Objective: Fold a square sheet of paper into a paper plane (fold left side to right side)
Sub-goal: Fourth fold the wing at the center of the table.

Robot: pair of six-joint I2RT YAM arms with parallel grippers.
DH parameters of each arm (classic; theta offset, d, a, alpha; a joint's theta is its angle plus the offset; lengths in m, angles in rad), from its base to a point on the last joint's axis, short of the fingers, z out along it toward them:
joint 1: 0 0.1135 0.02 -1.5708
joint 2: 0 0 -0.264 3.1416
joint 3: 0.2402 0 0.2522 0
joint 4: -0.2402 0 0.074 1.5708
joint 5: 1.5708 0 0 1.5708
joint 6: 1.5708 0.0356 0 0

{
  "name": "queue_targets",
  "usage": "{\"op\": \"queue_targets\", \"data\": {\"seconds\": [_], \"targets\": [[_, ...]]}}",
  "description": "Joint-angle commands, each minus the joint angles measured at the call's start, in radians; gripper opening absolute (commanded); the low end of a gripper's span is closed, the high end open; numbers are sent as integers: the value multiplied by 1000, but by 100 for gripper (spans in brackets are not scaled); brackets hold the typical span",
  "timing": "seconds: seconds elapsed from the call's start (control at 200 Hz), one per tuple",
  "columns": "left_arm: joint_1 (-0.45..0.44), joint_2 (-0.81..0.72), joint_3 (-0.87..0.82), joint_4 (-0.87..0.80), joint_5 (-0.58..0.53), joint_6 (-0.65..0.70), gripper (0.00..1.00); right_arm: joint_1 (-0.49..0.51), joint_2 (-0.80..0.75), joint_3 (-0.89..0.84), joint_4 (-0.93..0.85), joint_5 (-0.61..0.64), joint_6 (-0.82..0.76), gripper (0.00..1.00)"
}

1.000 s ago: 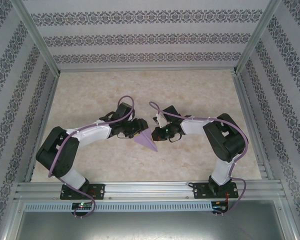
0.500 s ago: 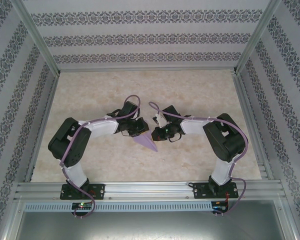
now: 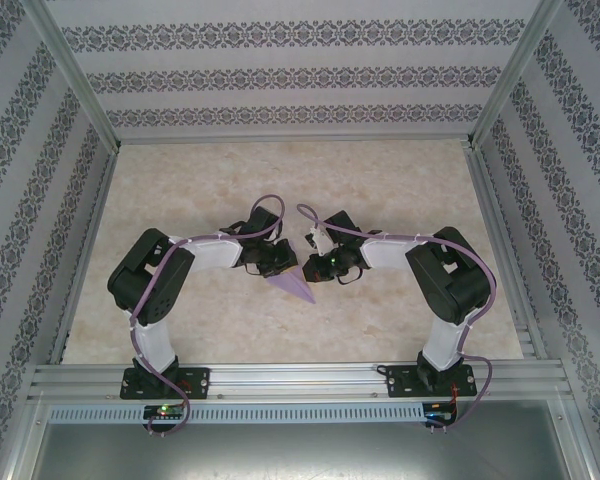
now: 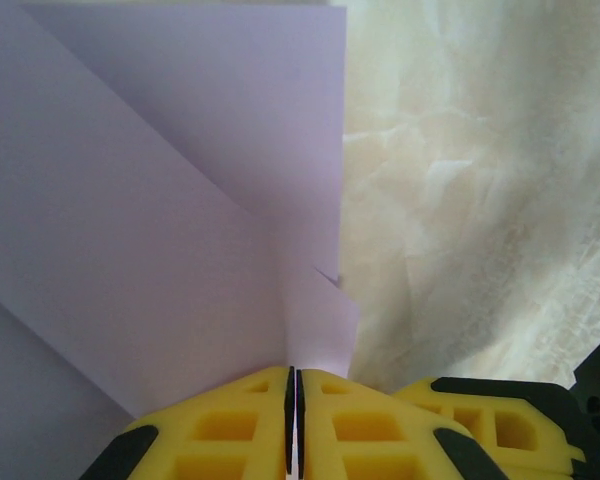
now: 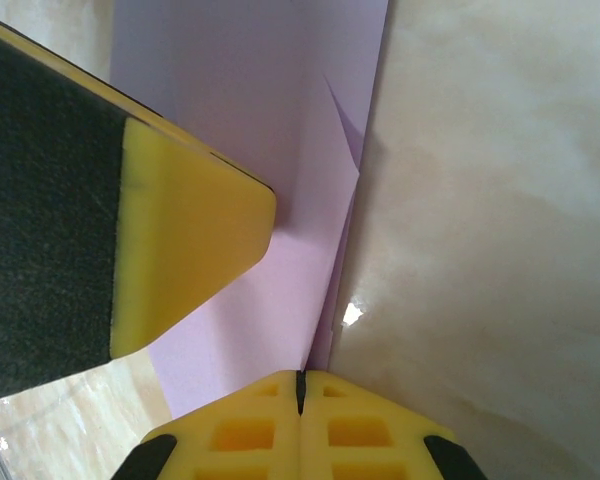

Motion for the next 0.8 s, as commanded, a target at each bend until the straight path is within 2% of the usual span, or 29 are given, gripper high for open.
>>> {"op": "queue_targets", "data": {"seconds": [0.0, 0.365, 0.47, 0.629, 0.794], "targets": [[11, 6, -31, 6, -20, 27, 13, 9, 18, 8, -44, 37, -18, 0], [8, -2, -130, 67, -28, -8, 11, -24, -156, 14, -51, 3, 16, 19], [9, -6, -129, 66, -28, -4, 11, -24, -217, -14, -69, -43, 23, 19], [8, -10, -124, 58, -31, 2, 11, 8, -230, -96, 5, -167, 114, 16], [8, -13, -124, 57, -32, 3, 10, 48, -169, -124, 41, -165, 134, 15]]}}
